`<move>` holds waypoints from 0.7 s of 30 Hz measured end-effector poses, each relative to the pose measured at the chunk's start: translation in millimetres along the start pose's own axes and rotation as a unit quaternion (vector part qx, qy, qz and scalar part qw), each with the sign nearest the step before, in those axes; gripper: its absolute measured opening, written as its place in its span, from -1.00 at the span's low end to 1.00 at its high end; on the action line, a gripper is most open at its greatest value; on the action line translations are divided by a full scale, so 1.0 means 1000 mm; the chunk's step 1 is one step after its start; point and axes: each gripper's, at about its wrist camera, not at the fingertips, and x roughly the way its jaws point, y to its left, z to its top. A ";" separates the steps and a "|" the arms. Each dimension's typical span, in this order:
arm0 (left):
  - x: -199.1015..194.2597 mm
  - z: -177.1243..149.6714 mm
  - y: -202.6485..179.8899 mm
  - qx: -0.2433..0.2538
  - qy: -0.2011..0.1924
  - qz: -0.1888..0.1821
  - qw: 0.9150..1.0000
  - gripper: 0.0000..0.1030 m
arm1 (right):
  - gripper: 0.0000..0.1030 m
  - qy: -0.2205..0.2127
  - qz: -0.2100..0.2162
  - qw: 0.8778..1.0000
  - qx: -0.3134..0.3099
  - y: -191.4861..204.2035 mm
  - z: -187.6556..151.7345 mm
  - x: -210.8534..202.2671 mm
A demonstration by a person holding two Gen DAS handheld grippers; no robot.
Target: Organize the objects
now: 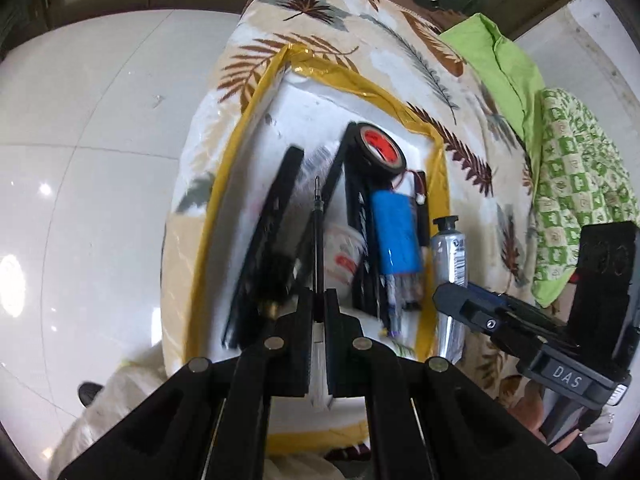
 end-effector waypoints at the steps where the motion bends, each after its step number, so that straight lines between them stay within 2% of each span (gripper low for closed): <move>1: 0.001 0.005 0.001 0.003 0.000 0.002 1.000 -0.95 | -0.46 -0.004 -0.005 1.000 0.001 0.000 0.004 0.000; 4: 0.006 0.017 0.005 0.005 -0.003 0.001 1.000 -0.95 | -0.46 -0.019 -0.044 0.999 0.004 -0.002 0.018 0.001; 6: 0.010 0.021 0.008 0.006 -0.005 -0.014 1.000 -0.95 | -0.46 -0.019 -0.056 0.998 0.012 -0.006 0.023 0.003; 8: 0.014 0.024 0.009 0.013 -0.005 -0.011 1.000 -0.95 | -0.46 -0.017 -0.070 0.997 0.018 -0.010 0.027 0.007; 10: 0.020 0.027 0.007 0.022 -0.002 0.001 1.000 -0.95 | -0.46 -0.017 -0.078 0.996 0.025 -0.014 0.030 0.011; 17: 0.028 0.034 0.007 0.026 0.002 -0.012 1.000 -0.95 | -0.46 -0.020 -0.094 0.995 0.031 -0.017 0.036 0.021; 21: 0.028 0.033 0.005 0.036 -0.007 -0.002 0.999 -0.95 | -0.46 -0.019 -0.098 0.994 0.037 -0.021 0.038 0.025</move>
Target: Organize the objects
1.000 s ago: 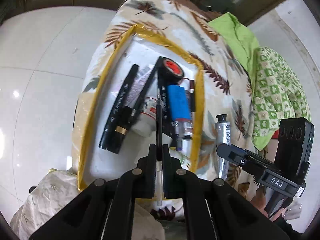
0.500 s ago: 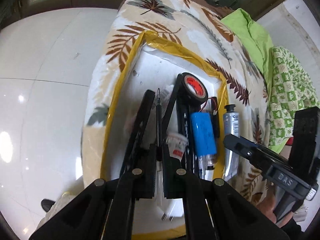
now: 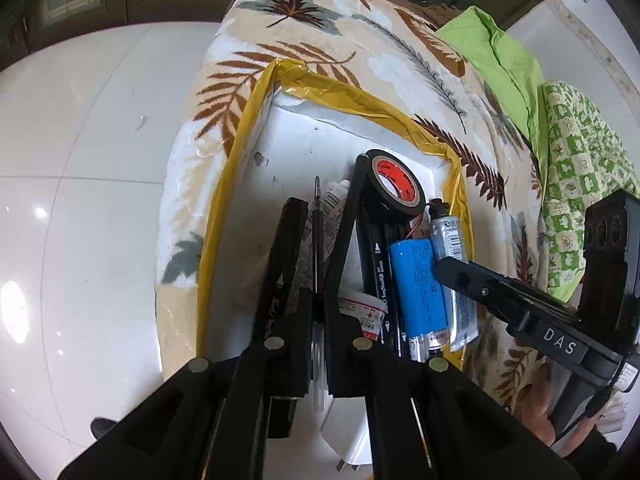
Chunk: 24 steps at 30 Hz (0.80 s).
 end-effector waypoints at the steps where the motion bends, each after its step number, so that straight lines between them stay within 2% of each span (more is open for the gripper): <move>1: 0.000 0.000 0.000 0.000 -0.003 0.001 1.000 -0.94 | -0.46 0.000 0.000 1.000 0.000 0.000 0.000 0.000; 5: -0.007 -0.001 0.002 -0.006 -0.014 -0.022 1.000 -0.91 | -0.45 -0.004 0.010 1.000 0.002 0.000 -0.001 0.000; 7: -0.011 -0.003 -0.001 0.007 -0.017 -0.021 1.000 -0.91 | -0.40 -0.010 0.021 1.000 0.001 -0.001 -0.002 -0.004; 8: -0.013 -0.005 -0.004 0.017 -0.018 -0.014 1.000 -0.91 | -0.28 -0.017 0.028 0.999 0.000 -0.002 -0.003 -0.009; 9: -0.014 -0.007 -0.006 0.025 -0.020 -0.007 0.999 -0.91 | -0.05 -0.025 0.034 0.999 0.000 -0.001 -0.004 -0.015; 10: -0.016 -0.010 -0.011 0.032 -0.022 0.006 0.999 -0.91 | 0.05 -0.036 0.041 0.999 0.000 -0.001 -0.006 -0.022; 12: -0.018 -0.016 -0.018 0.038 -0.029 0.049 0.998 -0.91 | 0.12 -0.053 0.054 0.997 -0.004 0.001 -0.010 -0.036; 13: -0.021 -0.022 -0.025 0.044 -0.040 0.106 0.993 -0.91 | 0.12 -0.057 0.062 0.996 -0.007 0.002 -0.014 -0.042; 14: -0.025 -0.027 -0.030 0.051 -0.056 0.157 0.985 -0.91 | 0.12 -0.056 0.070 0.996 -0.011 0.004 -0.020 -0.047; 16: -0.030 -0.037 -0.043 0.067 -0.074 0.227 0.969 -0.91 | 0.12 -0.047 0.081 0.995 -0.023 0.008 -0.033 -0.053; 17: -0.035 -0.044 -0.053 0.081 -0.083 0.252 0.961 -0.90 | 0.12 -0.045 0.082 0.995 -0.027 0.008 -0.038 -0.053; 18: -0.039 -0.050 -0.058 0.088 -0.091 0.262 0.957 -0.90 | 0.12 -0.043 0.080 0.995 -0.031 0.009 -0.046 -0.054; 19: -0.045 -0.057 -0.065 0.090 -0.102 0.272 0.953 -0.90 | 0.12 -0.041 0.080 0.995 -0.033 0.009 -0.053 -0.055; 20: -0.050 -0.063 -0.069 0.087 -0.107 0.270 0.953 -0.90 | 0.12 -0.037 0.082 0.995 -0.037 0.009 -0.061 -0.055; 22: -0.057 -0.070 -0.073 0.078 -0.113 0.247 0.959 -0.90 | 0.12 -0.029 0.082 0.995 -0.042 0.008 -0.075 -0.055; 24: -0.064 -0.079 -0.075 0.059 -0.116 0.210 0.969 -0.90 | 0.12 -0.024 0.080 0.995 -0.051 0.008 -0.088 -0.056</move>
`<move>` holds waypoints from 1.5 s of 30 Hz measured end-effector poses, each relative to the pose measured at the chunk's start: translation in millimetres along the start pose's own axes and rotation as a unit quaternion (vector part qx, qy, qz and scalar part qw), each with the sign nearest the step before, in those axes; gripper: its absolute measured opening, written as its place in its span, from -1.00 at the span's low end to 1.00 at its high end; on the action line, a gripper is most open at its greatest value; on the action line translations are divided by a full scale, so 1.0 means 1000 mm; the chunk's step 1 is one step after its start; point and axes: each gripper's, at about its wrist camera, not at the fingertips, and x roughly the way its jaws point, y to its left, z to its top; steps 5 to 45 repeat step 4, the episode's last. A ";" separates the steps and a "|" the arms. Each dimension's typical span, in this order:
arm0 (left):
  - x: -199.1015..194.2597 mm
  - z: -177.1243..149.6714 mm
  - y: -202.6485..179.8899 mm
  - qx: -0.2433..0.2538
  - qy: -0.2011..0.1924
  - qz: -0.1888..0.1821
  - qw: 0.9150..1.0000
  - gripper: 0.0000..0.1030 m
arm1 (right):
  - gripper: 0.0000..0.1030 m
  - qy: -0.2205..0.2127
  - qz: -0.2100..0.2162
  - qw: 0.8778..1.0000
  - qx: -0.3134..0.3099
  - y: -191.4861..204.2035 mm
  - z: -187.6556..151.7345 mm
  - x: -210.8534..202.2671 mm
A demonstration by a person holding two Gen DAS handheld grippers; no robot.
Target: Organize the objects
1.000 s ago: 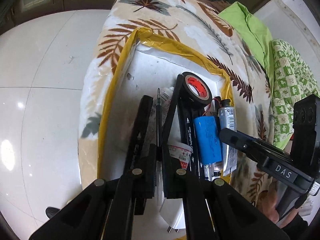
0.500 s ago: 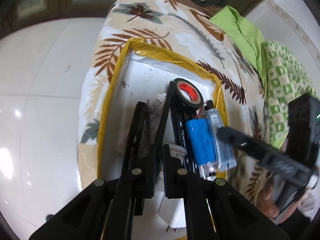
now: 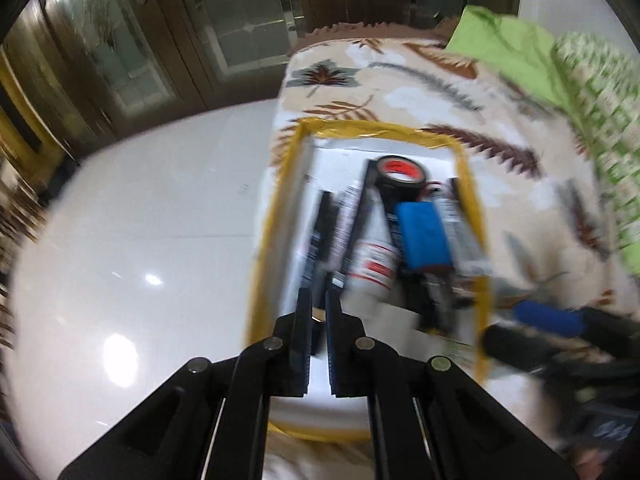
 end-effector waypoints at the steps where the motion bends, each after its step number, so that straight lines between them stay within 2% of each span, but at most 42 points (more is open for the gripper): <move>1: -0.003 -0.003 -0.001 -0.005 -0.004 -0.007 1.000 -0.90 | 0.12 0.000 -0.002 1.000 -0.004 0.001 -0.004 -0.001; 4: -0.004 -0.013 -0.010 0.003 -0.008 0.007 1.000 -0.90 | 0.12 0.003 -0.004 1.000 -0.006 0.000 -0.012 -0.003; 45: -0.004 -0.013 -0.010 0.003 -0.008 0.007 1.000 -0.90 | 0.12 0.003 -0.004 1.000 -0.006 0.000 -0.012 -0.003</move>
